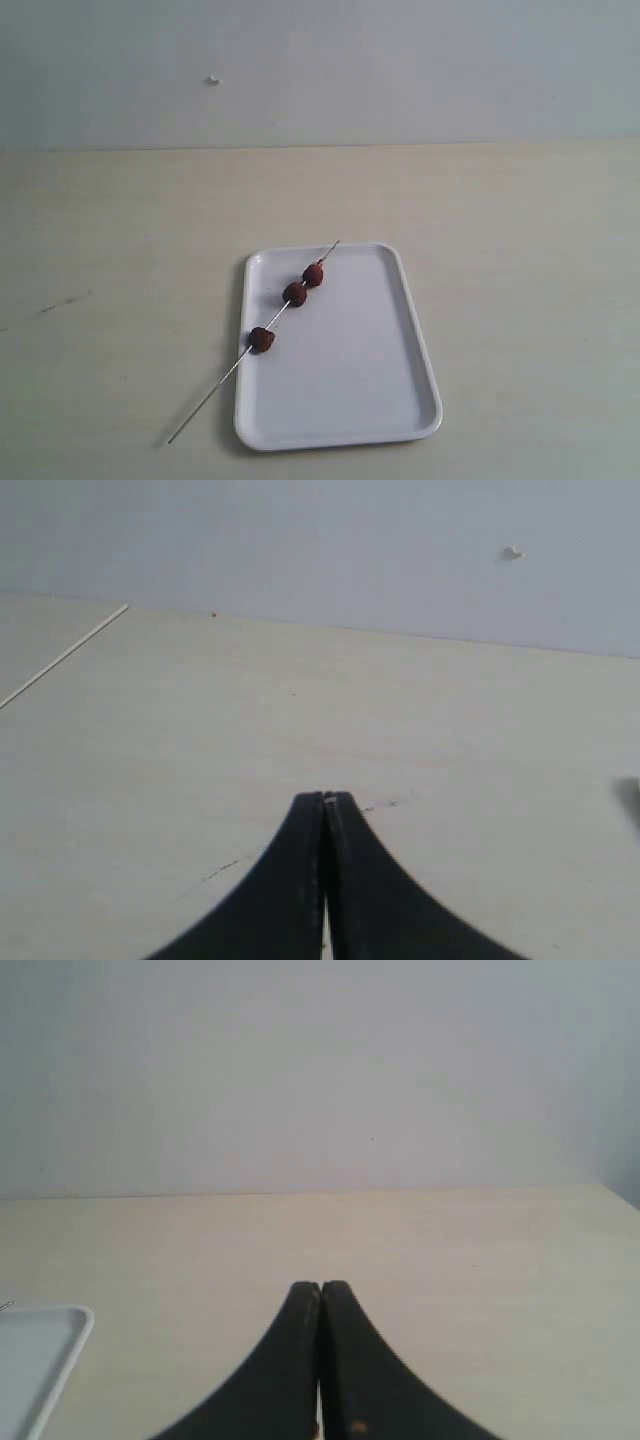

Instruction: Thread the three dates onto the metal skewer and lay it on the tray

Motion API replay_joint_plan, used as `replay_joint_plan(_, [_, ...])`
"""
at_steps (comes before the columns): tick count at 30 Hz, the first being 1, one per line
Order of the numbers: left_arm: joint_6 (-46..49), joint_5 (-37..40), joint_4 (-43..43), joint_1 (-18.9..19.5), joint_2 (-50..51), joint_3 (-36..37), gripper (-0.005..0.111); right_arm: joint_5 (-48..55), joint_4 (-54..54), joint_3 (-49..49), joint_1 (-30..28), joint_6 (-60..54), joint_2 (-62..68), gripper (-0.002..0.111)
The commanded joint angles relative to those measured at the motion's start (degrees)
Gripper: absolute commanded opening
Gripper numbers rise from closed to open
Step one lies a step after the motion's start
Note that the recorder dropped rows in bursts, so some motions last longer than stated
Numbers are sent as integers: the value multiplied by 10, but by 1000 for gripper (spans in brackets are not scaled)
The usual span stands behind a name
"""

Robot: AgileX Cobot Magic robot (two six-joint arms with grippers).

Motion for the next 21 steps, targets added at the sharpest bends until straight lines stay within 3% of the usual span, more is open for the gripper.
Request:
replay_joint_plan(1, [1, 0, -1, 1, -4, 0, 0, -12, -2, 2, -1, 1, -3, 0])
replay_joint_plan(21, [1, 0, -1, 1, -4, 0, 0, -16, -2, 2, -1, 1, -3, 0])
